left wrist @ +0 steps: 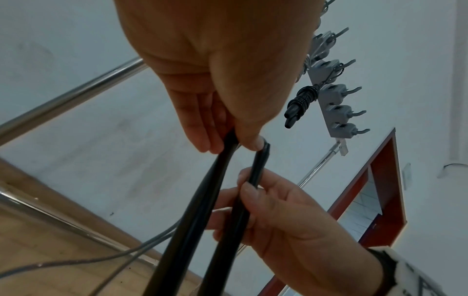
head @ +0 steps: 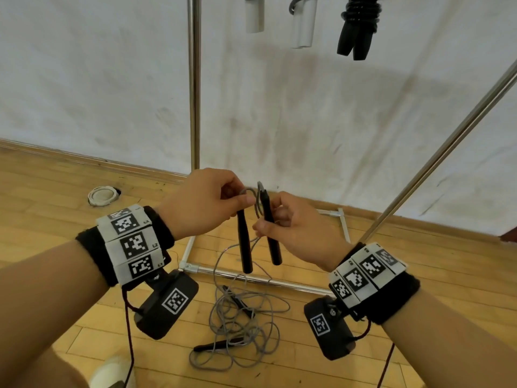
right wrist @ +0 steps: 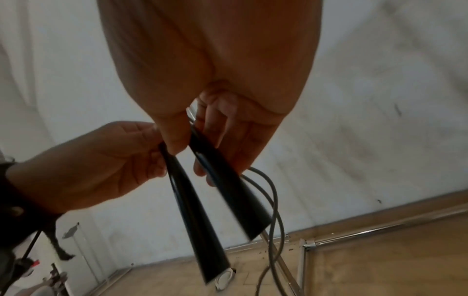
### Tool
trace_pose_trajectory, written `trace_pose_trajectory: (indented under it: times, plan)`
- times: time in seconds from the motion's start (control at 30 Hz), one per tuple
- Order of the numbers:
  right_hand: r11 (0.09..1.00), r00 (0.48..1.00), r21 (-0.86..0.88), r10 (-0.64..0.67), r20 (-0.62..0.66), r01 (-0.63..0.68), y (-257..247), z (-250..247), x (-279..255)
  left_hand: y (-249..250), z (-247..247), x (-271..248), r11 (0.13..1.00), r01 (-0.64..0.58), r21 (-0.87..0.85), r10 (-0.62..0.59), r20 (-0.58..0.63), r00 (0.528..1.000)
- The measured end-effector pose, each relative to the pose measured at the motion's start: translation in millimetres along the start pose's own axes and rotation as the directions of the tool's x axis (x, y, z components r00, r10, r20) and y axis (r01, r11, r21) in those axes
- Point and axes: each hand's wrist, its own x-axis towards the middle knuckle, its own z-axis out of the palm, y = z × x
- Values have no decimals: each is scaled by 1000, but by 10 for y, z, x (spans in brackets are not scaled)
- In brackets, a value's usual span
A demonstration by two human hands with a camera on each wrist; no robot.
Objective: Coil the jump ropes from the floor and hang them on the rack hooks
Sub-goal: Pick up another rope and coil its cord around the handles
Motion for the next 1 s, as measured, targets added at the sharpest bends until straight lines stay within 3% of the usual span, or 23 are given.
trace_pose_trajectory:
  times: [0.17,0.5,0.63,0.7,0.77,0.87,0.93,1.0]
  plan:
    - [998,999,-56,-22,37,24,-41,70,-32,62,17,-34,990,-1,-144,0,-4,1000]
    - [998,996,-30,-58,62,60,-65,106,-32,84,123,-45,985,-8,-175,9,7,1000]
    - [997,997,41,-69,-17,70,-59,66,1,105,116,-16,984,-41,-175,38,-22,999]
    - [987,994,136,-75,-83,86,-84,17,16,98,97,-25,994,-41,-105,44,31,999]
    - [969,983,213,-92,-157,125,-128,-46,33,79,109,-57,1000,-21,-21,25,173,985]
    - [931,962,319,-96,-254,177,-183,-133,63,71,173,-111,1000,8,9,-11,372,928]
    - [899,949,381,-104,-298,218,-212,-159,73,99,220,-128,997,14,-75,17,403,915]
    - [872,939,418,-119,-321,254,-237,-157,70,140,243,-134,979,39,-201,36,356,934]
